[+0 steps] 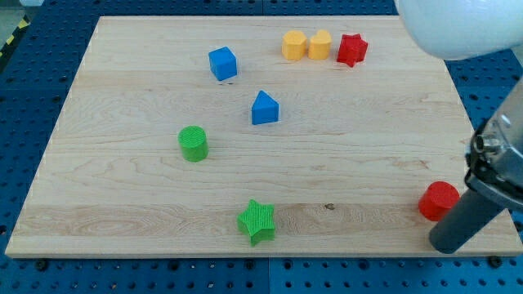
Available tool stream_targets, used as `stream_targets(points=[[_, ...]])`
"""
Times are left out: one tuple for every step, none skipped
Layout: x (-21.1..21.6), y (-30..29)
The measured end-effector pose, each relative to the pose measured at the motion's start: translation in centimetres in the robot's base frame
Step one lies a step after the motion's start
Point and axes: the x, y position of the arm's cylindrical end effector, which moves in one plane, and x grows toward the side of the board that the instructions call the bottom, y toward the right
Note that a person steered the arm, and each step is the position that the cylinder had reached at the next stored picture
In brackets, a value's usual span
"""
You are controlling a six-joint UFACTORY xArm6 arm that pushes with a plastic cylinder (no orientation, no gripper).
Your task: Push the red circle upwards of the board
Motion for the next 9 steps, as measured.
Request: stream_targets(points=[[-1.3,1.9],[-1.3,2.0],[-1.8,1.7],[-1.6,0.8],[-1.6,-0.8],[-2.7,-2.5],[-4.1,-1.2],[-4.1,0.8],[-4.3,0.9]])
